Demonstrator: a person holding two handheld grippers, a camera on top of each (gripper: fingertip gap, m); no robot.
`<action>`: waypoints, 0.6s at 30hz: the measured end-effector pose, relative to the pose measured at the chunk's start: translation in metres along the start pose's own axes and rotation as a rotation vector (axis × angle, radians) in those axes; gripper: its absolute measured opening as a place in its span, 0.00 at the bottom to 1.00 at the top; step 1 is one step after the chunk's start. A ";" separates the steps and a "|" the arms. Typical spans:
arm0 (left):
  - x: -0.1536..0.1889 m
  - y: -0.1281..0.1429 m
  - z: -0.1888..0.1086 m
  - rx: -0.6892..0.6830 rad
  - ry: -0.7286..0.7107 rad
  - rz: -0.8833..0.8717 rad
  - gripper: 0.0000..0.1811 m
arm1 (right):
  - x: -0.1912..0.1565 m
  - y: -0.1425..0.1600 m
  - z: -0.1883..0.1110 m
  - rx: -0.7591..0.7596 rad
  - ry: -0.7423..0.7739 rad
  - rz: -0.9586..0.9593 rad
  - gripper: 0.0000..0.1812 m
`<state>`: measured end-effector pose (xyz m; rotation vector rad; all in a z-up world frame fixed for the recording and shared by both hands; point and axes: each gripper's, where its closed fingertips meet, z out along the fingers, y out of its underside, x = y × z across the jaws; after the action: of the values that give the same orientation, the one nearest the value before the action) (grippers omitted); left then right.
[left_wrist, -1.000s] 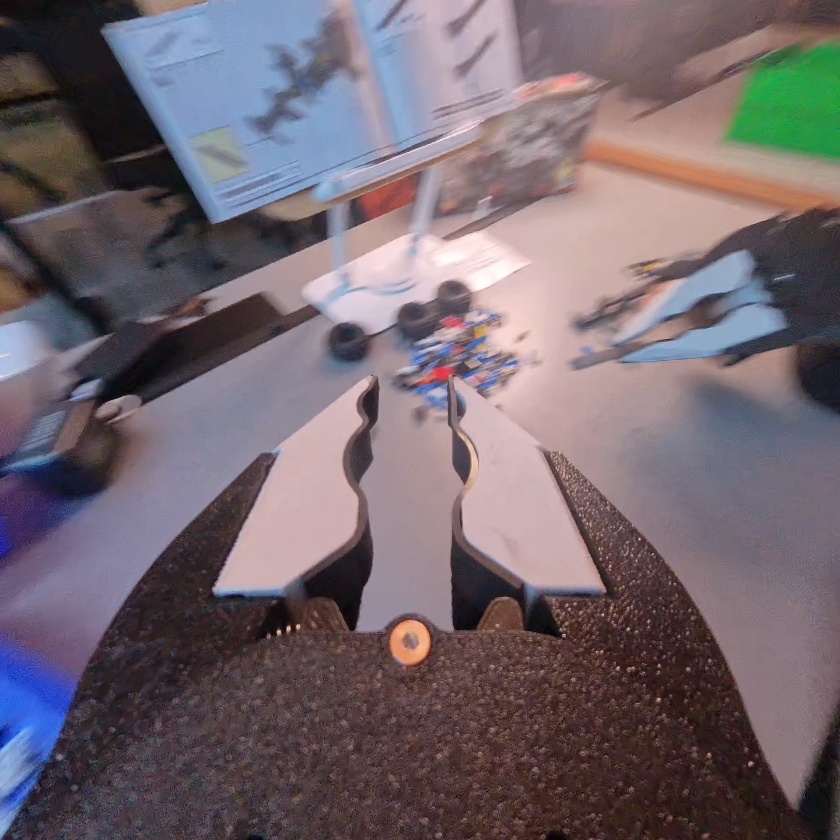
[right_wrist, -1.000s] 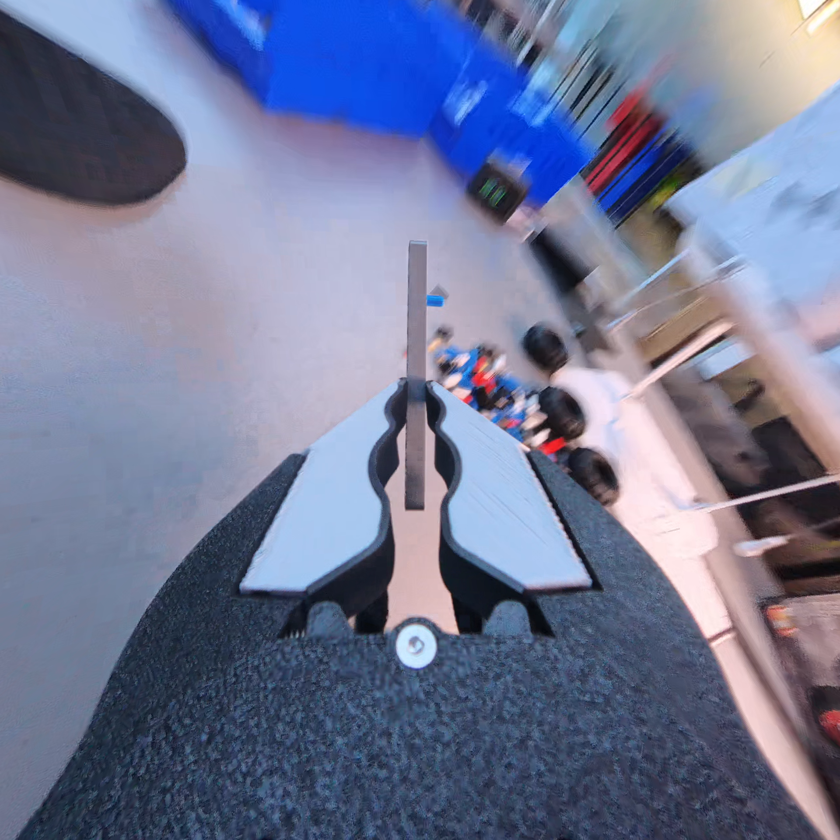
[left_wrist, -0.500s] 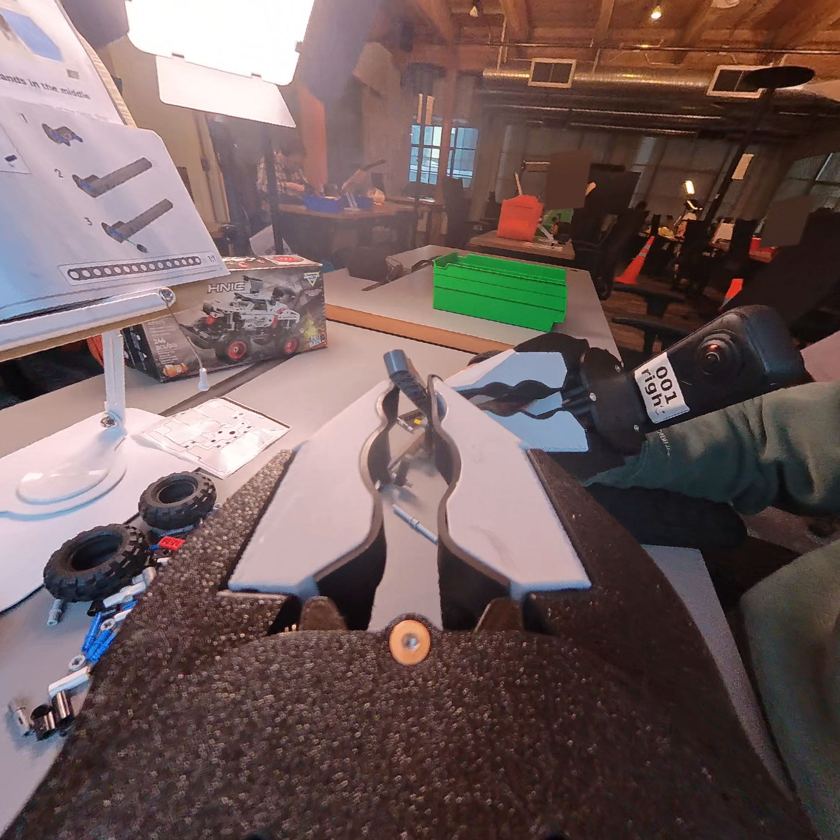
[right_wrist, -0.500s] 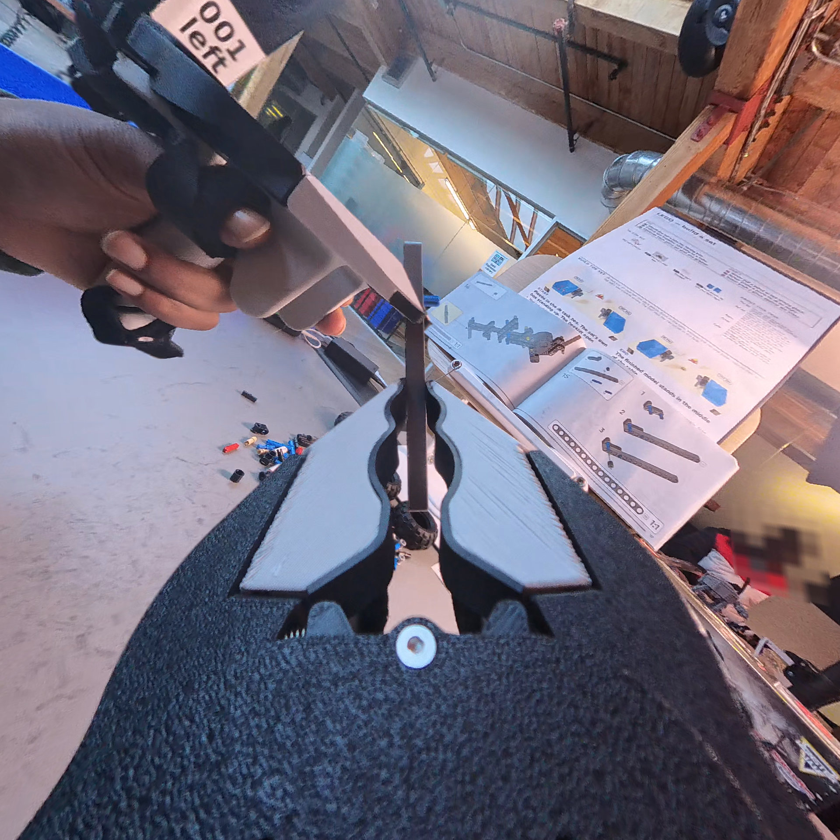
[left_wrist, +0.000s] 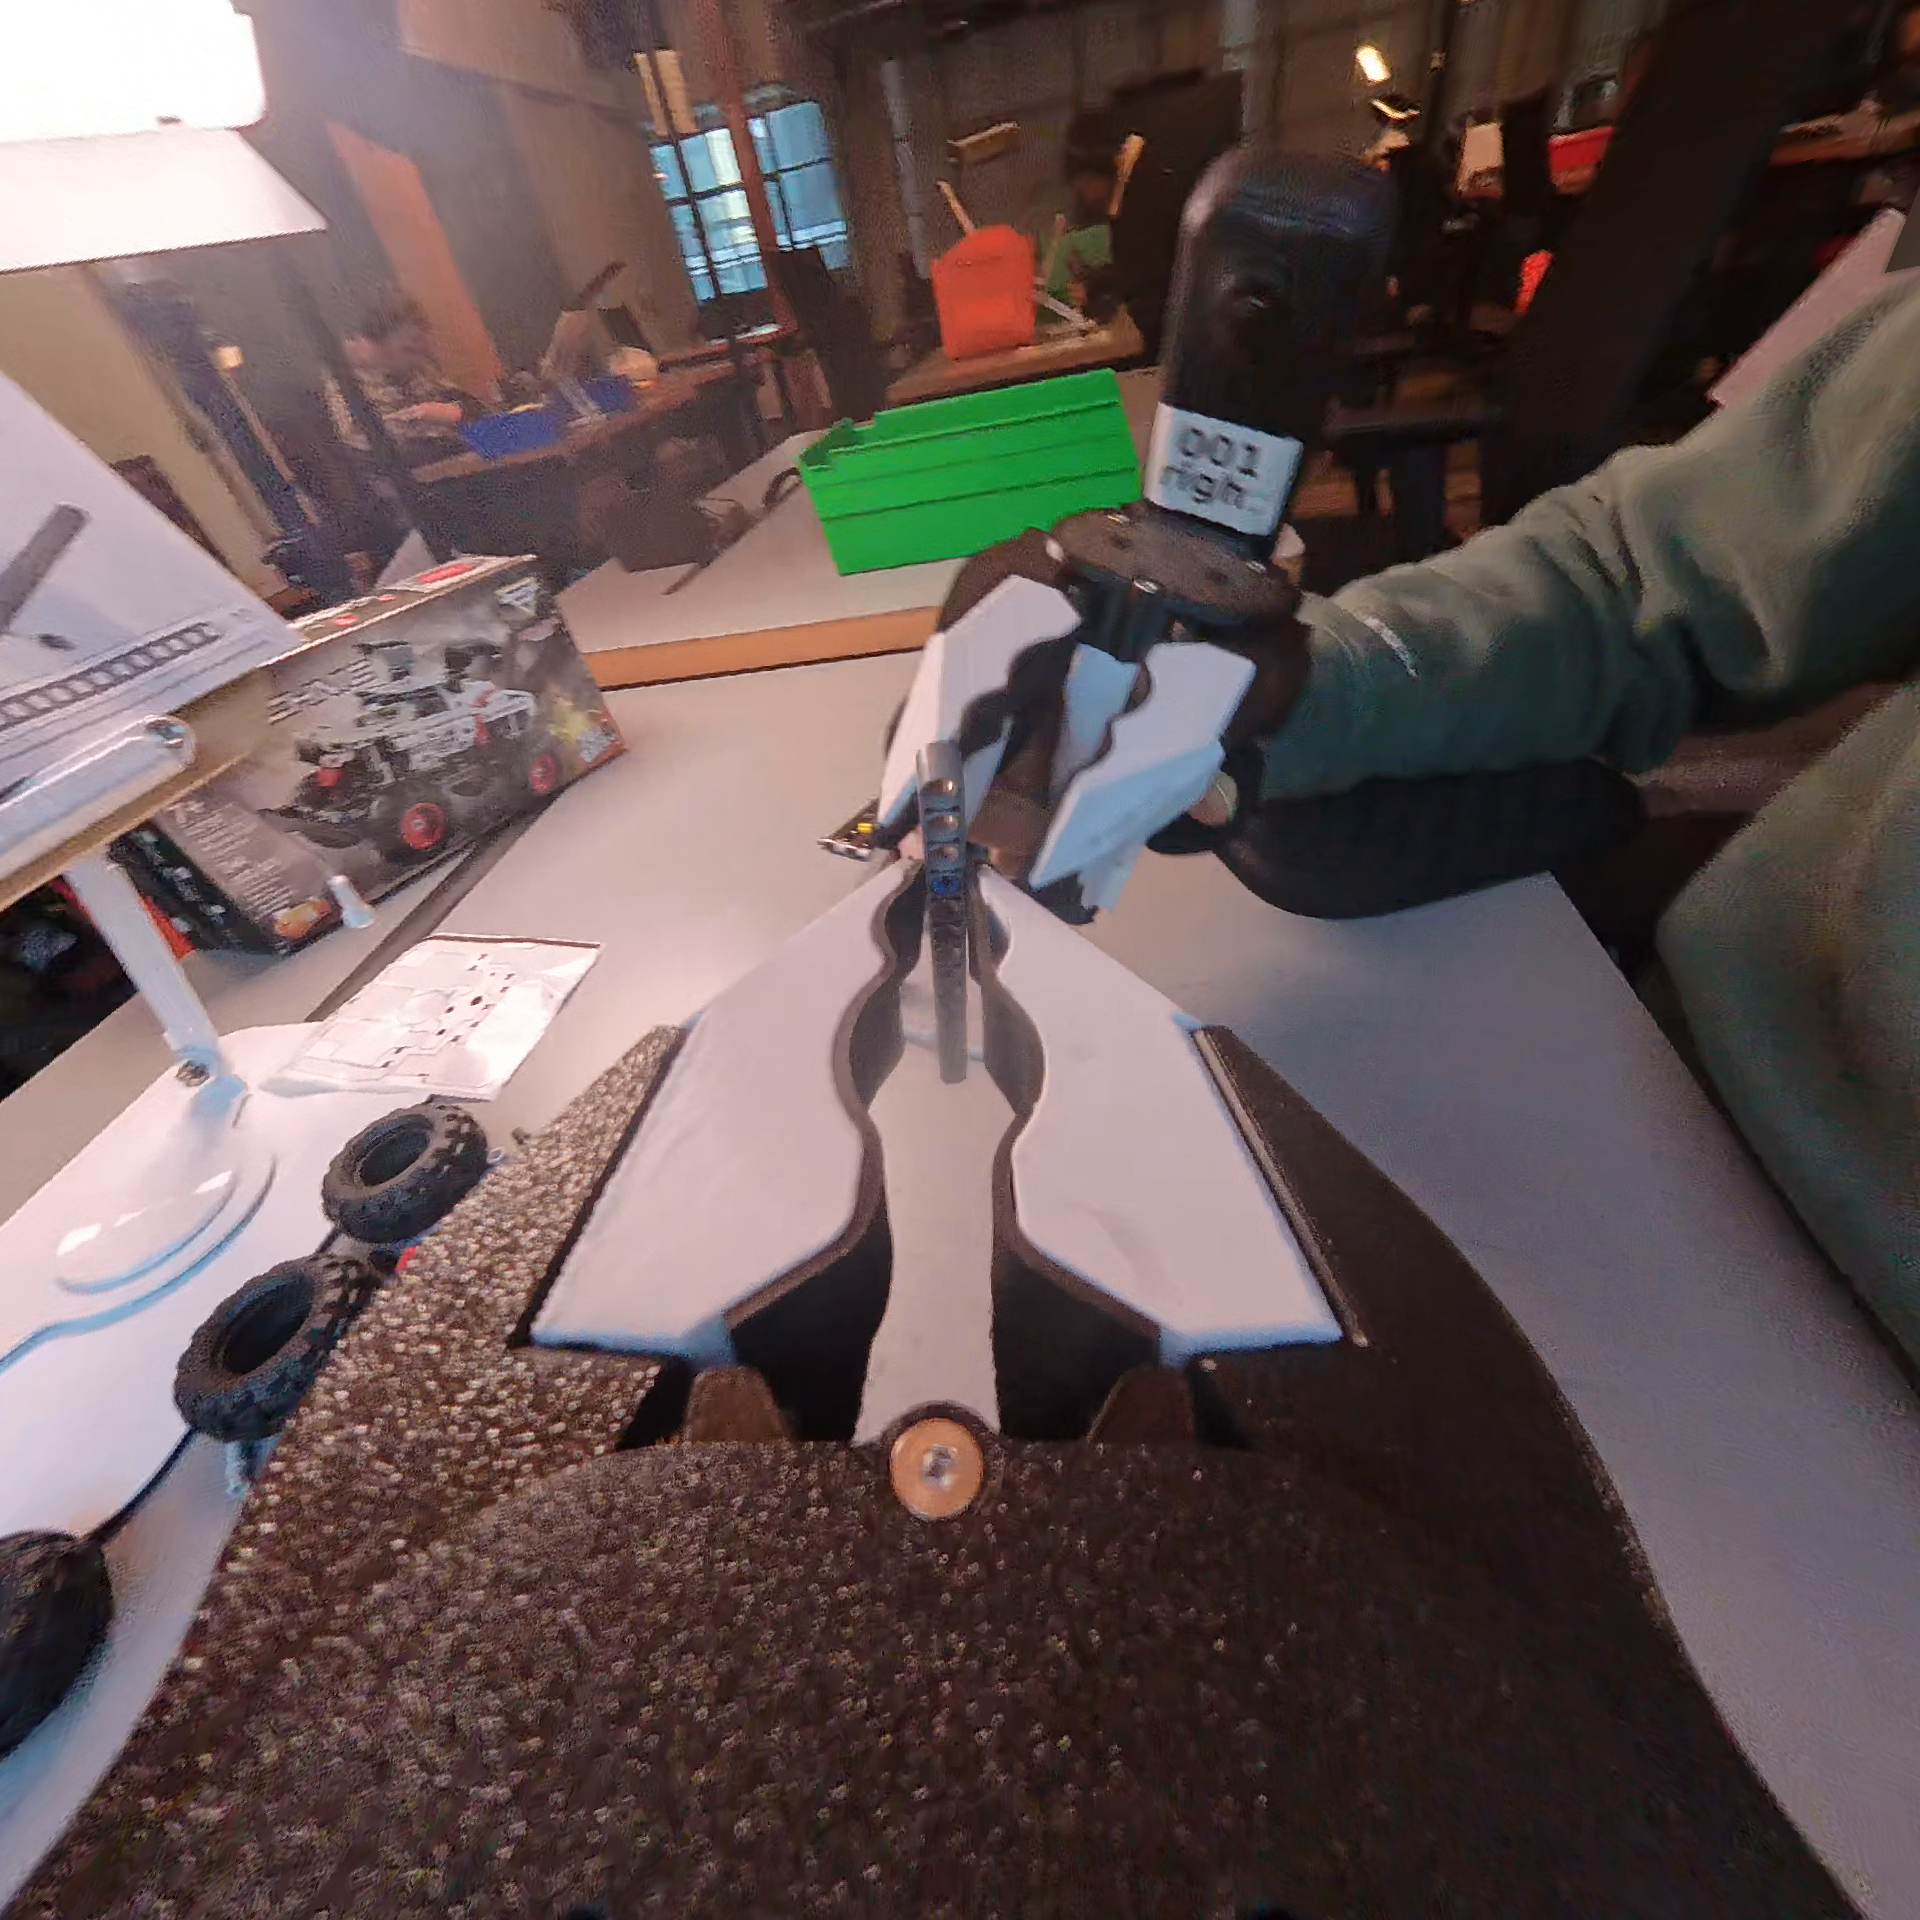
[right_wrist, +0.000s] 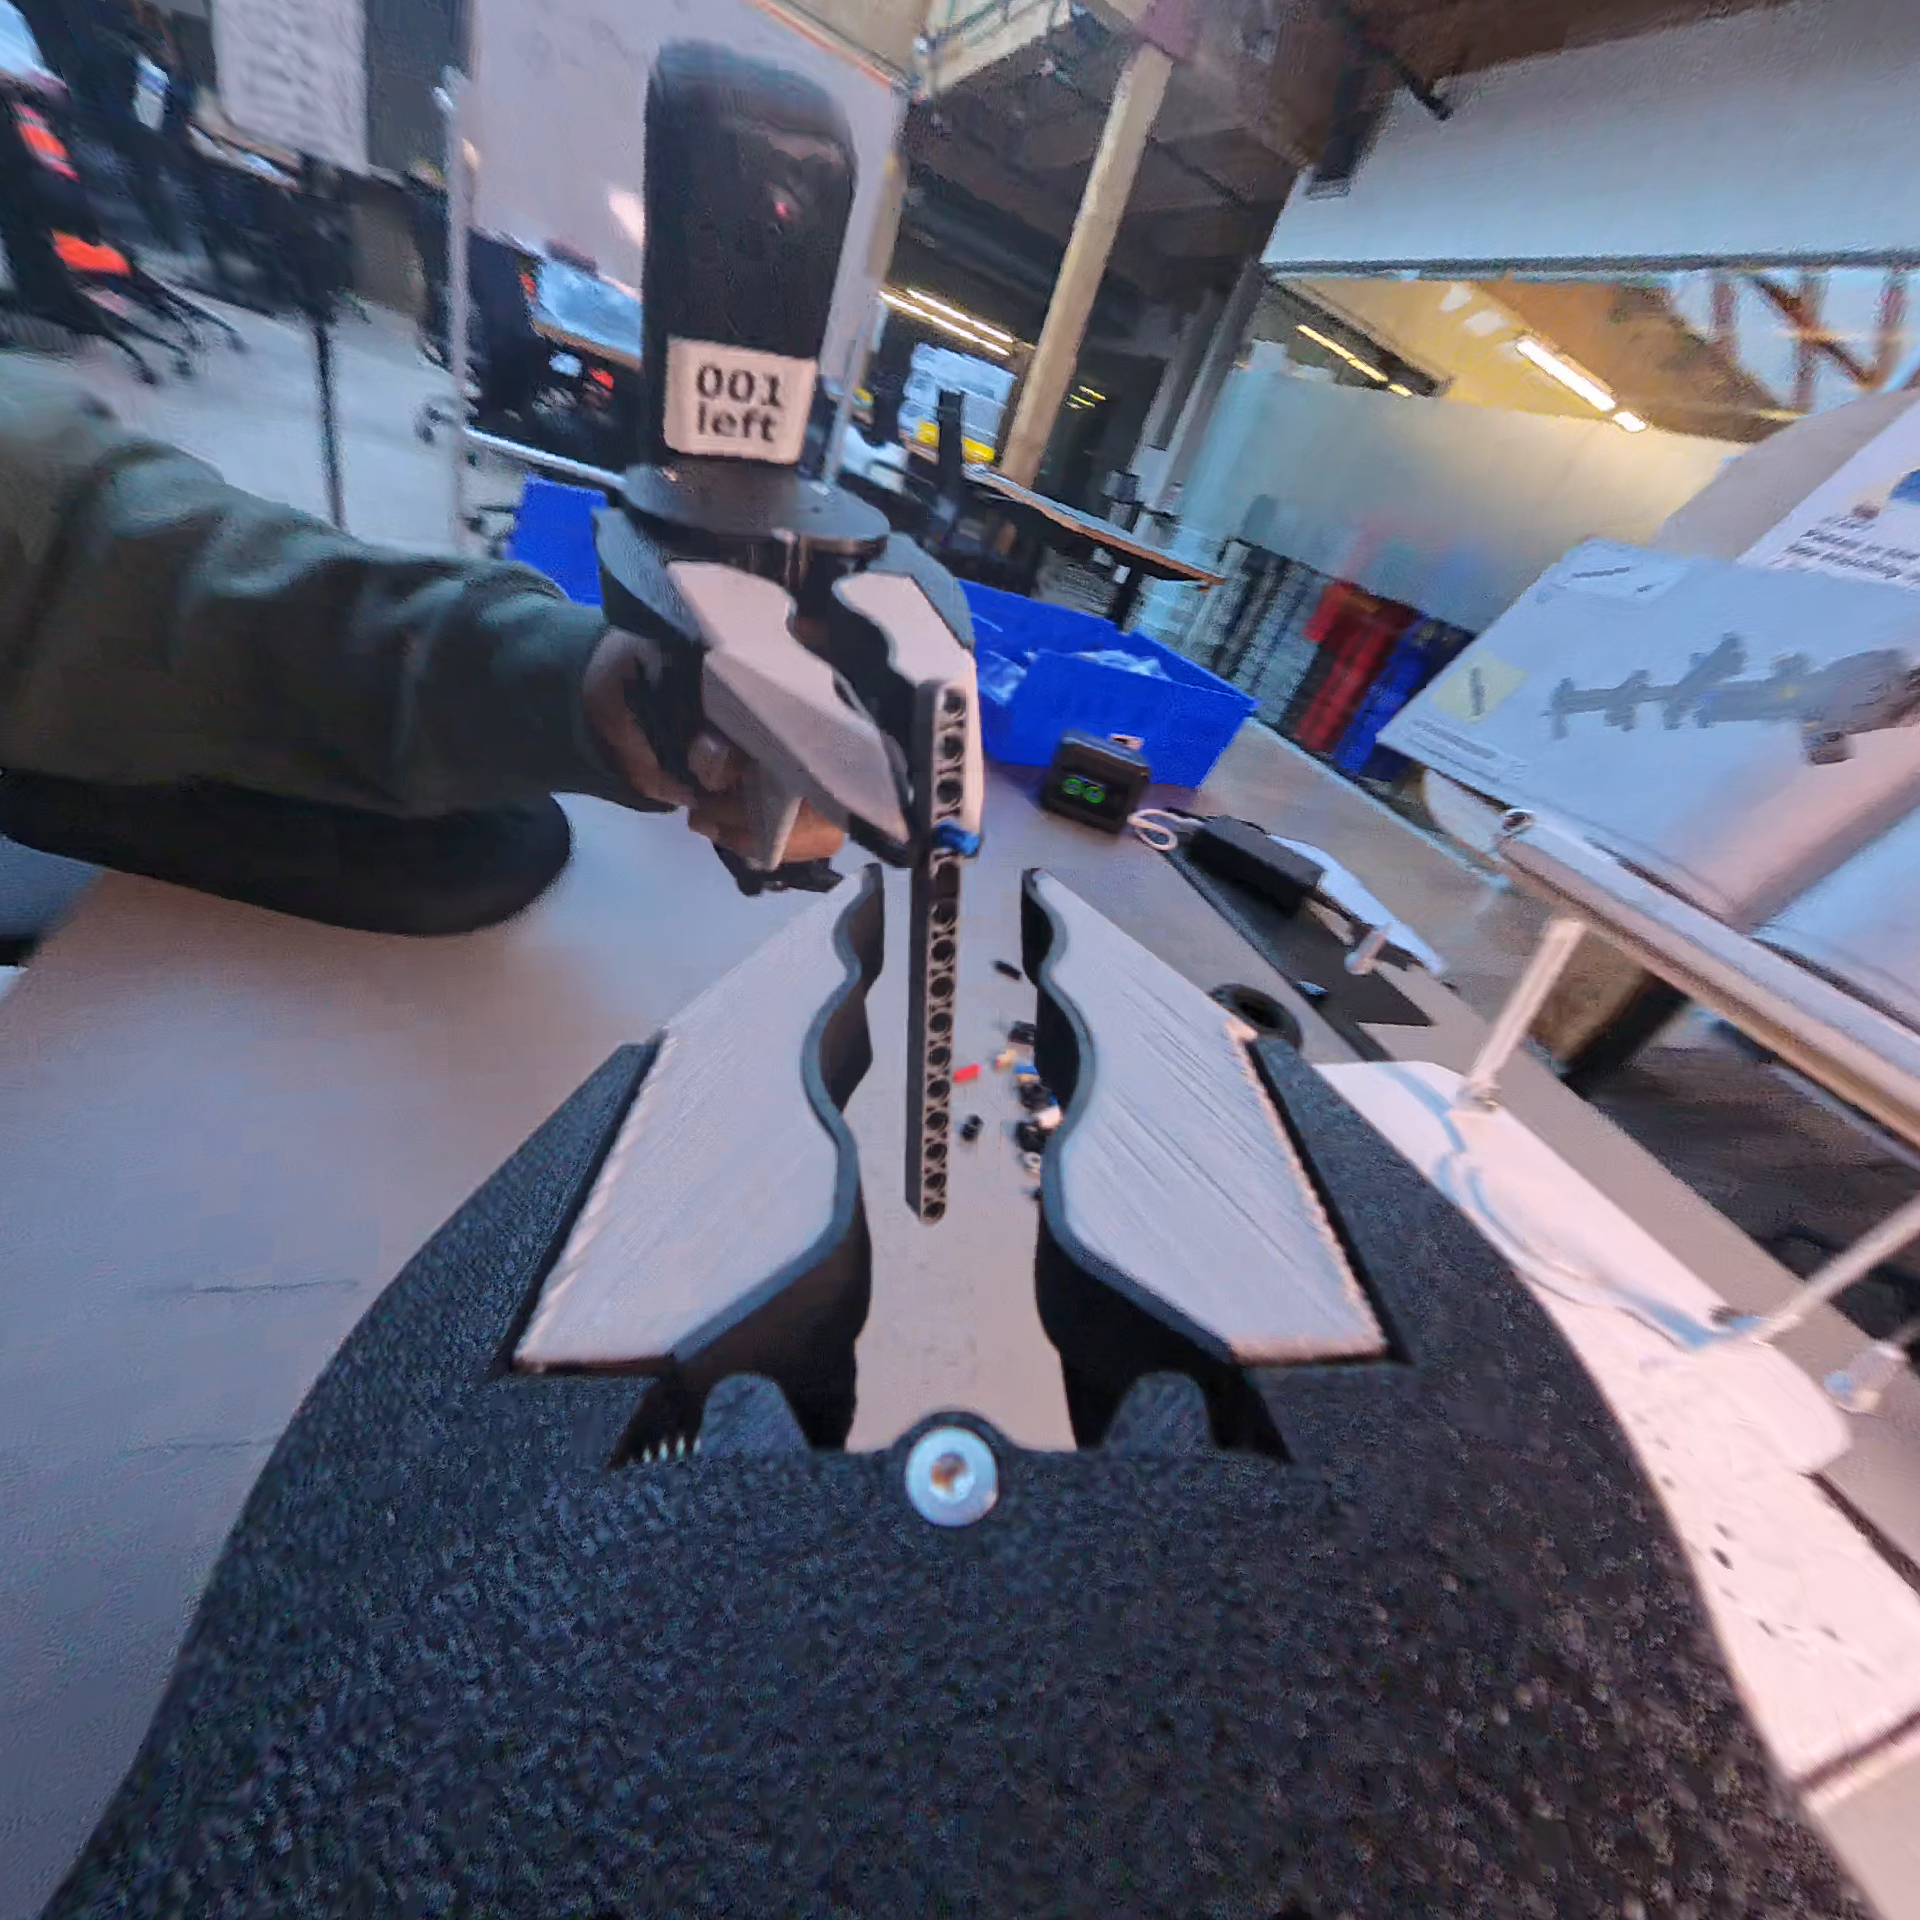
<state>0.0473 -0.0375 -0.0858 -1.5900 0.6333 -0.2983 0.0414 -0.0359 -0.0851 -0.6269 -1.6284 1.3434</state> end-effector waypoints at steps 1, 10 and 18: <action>0.007 0.005 0.001 -0.017 0.032 0.018 0.04 | -0.004 -0.002 -0.002 0.007 -0.045 0.031 0.11; 0.032 0.030 0.007 -0.111 0.128 0.066 0.04 | -0.032 0.012 -0.010 -0.064 -0.227 0.018 0.00; 0.036 0.033 0.005 -0.131 0.141 0.084 0.04 | -0.039 0.018 -0.010 -0.095 -0.266 0.018 0.02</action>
<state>0.0717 -0.0532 -0.1252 -1.6725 0.8401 -0.3136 0.0651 -0.0580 -0.1147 -0.5366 -1.9123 1.4162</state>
